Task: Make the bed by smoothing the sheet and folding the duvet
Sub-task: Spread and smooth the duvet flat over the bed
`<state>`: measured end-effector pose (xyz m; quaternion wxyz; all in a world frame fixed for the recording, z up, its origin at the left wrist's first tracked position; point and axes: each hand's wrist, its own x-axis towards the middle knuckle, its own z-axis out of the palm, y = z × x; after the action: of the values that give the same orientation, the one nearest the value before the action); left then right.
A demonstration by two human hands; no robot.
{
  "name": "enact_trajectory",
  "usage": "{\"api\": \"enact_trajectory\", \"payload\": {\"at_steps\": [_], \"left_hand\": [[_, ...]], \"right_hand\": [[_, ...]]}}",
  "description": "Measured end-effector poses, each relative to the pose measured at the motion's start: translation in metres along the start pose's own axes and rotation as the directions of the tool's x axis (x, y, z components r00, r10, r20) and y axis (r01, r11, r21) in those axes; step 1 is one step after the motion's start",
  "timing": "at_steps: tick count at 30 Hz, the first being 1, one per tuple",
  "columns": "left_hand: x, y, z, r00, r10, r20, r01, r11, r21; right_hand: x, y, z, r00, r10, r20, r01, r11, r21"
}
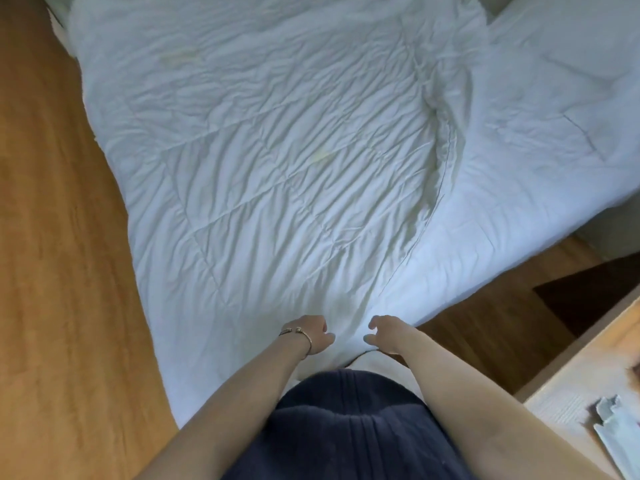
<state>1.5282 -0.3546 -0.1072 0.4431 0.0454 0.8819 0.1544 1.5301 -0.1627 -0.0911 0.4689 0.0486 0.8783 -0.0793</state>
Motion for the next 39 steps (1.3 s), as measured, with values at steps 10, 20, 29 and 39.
{"api": "enact_trajectory", "payload": {"at_steps": [10, 20, 29, 39], "left_hand": [[0.094, 0.071, -0.033, 0.986, -0.162, -0.034, 0.134, 0.898, -0.419], [0.128, 0.153, 0.02, 0.837, -0.521, -0.168, 0.34, 0.735, -0.586], [0.17, 0.167, 0.047, 0.762, -0.612, -0.211, 0.382, 0.688, -0.617], [0.149, 0.157, 0.037, 0.906, -0.407, -0.112, 0.302, 0.811, -0.501]], "right_hand": [[0.095, 0.065, -0.122, 0.977, -0.212, 0.003, 0.202, 0.927, -0.317], [0.179, 0.108, -0.205, 0.795, -0.55, 0.258, 0.537, 0.44, -0.72], [0.242, 0.115, -0.212, 0.775, -0.499, 0.388, 0.556, 0.247, -0.794], [0.208, 0.141, -0.212, 0.799, -0.465, 0.381, 0.593, 0.506, -0.627]]}}
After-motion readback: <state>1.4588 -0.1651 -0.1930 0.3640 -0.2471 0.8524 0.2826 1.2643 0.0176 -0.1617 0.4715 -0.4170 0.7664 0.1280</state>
